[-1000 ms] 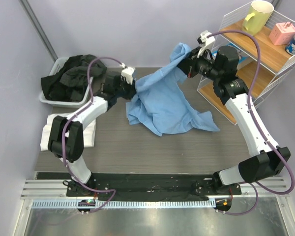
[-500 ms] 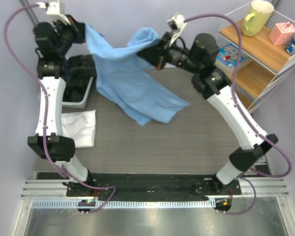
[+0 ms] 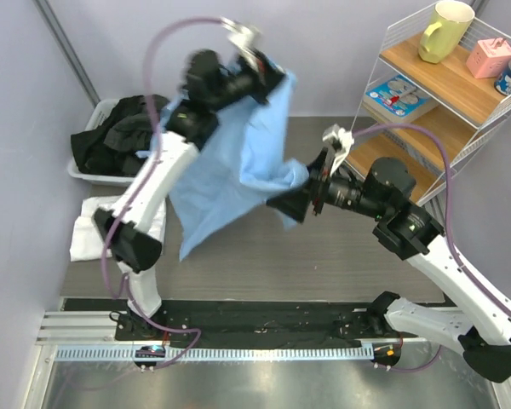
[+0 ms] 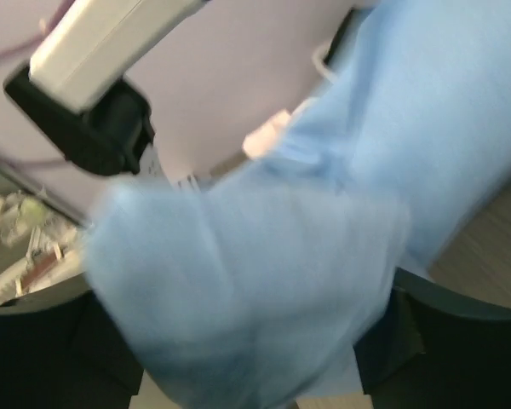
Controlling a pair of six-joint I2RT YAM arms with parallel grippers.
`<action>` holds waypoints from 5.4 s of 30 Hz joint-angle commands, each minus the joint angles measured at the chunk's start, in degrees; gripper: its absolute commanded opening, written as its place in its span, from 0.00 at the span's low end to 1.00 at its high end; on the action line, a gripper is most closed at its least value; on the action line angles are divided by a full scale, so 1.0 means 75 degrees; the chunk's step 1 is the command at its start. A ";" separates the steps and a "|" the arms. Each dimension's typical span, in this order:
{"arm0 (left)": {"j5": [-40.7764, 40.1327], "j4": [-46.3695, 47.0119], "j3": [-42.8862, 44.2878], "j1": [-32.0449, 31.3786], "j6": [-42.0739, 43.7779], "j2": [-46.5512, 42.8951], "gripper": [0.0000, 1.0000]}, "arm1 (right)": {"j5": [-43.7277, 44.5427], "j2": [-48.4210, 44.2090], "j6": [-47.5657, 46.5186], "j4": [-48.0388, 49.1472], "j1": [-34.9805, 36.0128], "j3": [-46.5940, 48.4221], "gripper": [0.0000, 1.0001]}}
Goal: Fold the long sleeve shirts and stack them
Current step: Flatten the shirt out
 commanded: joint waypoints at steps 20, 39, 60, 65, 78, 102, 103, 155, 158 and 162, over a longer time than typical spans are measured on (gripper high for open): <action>-0.0099 -0.6571 -0.5467 0.1273 0.5289 -0.1167 0.86 | 0.0365 0.1530 -0.6290 -0.4067 -0.1372 0.0143 0.80; -0.0804 -0.5918 -0.6199 0.1871 0.5456 0.1033 0.77 | -0.0093 0.4883 -0.8143 -0.4817 -0.2438 -0.0724 0.52; 0.1904 -0.6645 -0.4483 0.1054 0.6451 -0.0203 0.84 | -0.1019 0.5153 -0.7827 -0.5556 -0.3624 0.0178 0.48; 0.1096 -0.5743 -0.5727 -0.0155 0.6112 -0.0710 0.85 | -0.0330 0.5692 -0.7312 -0.5075 -0.3624 0.0459 0.45; -0.1188 -0.3775 -0.6313 -0.1761 0.6300 0.0461 0.75 | 0.0751 0.6618 -0.6971 -0.4501 -0.3858 0.1771 0.41; 0.2103 -0.7539 -0.5915 -0.1105 0.6737 -0.2047 0.65 | 0.1359 0.6887 -0.6947 -0.3985 -0.4327 0.1515 0.36; 0.1963 -0.7326 -0.5950 -0.0618 0.6582 -0.1976 0.64 | 0.1592 0.6935 -0.6994 -0.3997 -0.4327 0.1492 0.35; -0.1495 -0.5051 -0.8306 0.1988 0.6041 0.0286 0.59 | -0.0163 0.4300 -0.8928 -0.5954 0.0430 -0.1016 0.16; -0.1530 -0.5063 -0.8317 0.1988 0.6041 0.0251 0.59 | -0.0561 0.3948 -0.8717 -0.6176 0.0513 -0.0724 0.01; -0.1554 -0.5144 -0.8271 0.1988 0.6076 0.0332 0.59 | -0.0843 0.2849 -0.8798 -0.6504 0.1352 -0.0781 0.01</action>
